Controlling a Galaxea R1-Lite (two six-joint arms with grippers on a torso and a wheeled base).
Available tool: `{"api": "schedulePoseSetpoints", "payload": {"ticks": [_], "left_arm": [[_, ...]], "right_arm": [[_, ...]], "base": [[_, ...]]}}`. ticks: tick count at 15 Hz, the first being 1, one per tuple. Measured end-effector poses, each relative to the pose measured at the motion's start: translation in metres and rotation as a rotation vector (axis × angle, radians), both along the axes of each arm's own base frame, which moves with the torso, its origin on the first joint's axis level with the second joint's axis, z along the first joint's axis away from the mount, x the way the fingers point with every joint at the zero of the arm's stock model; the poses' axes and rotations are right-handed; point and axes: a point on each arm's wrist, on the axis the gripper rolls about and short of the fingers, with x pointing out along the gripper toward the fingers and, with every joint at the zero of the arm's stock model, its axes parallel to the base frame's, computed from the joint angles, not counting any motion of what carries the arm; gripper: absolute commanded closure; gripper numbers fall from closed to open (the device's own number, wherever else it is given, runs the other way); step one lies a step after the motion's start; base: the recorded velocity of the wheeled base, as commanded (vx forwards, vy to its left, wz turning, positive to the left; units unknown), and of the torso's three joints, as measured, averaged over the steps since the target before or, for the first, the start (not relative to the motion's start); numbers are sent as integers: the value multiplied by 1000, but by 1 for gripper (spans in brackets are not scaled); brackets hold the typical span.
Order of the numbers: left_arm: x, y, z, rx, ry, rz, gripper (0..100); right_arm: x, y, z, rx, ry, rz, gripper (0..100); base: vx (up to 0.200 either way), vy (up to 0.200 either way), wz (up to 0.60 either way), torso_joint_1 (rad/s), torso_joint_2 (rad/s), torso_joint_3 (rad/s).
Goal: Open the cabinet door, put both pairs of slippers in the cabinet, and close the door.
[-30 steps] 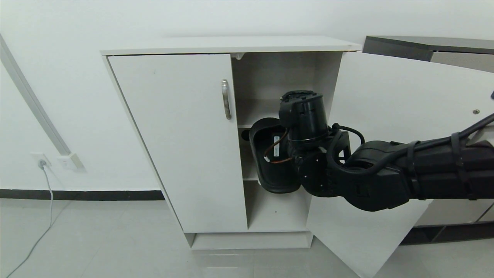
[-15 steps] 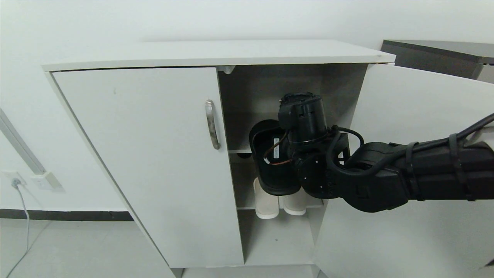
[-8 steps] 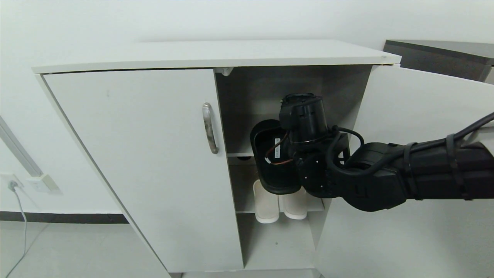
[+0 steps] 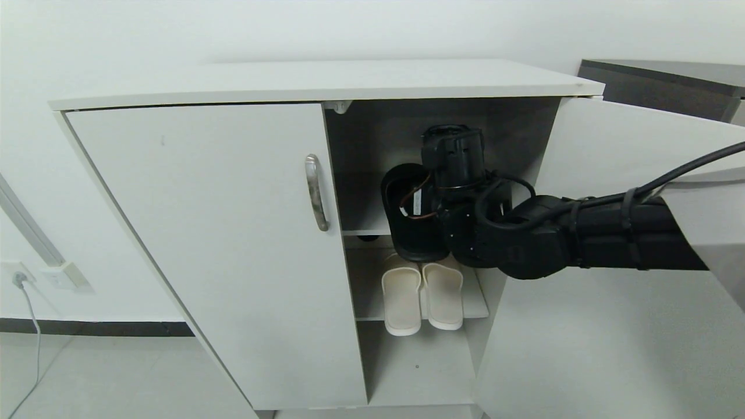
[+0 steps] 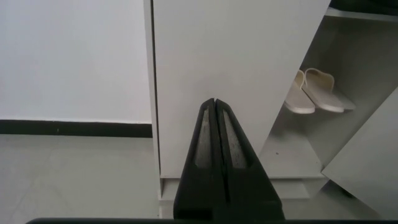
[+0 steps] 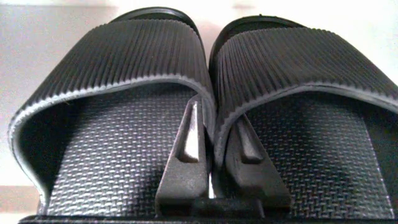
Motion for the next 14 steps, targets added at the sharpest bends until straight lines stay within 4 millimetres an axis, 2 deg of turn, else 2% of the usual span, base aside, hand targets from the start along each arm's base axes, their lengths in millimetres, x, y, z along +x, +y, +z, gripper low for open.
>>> {"api": "schedulePoseSetpoints", "payload": {"ticks": [4,7,14], "left_arm": [[0,0,0,0,0,0,100],[0,0,0,0,0,-1,100],[0,0,0,-1,0,0,100]], "right_arm": [[23,6,6,6,-16,-15,100],[31,10,7,2,-9,-9,100],[42,14,-6,-11,7,-8,100]], "base": [[0,0,0,0,0,0],[0,0,0,0,0,0],[0,0,0,0,0,0]]}}
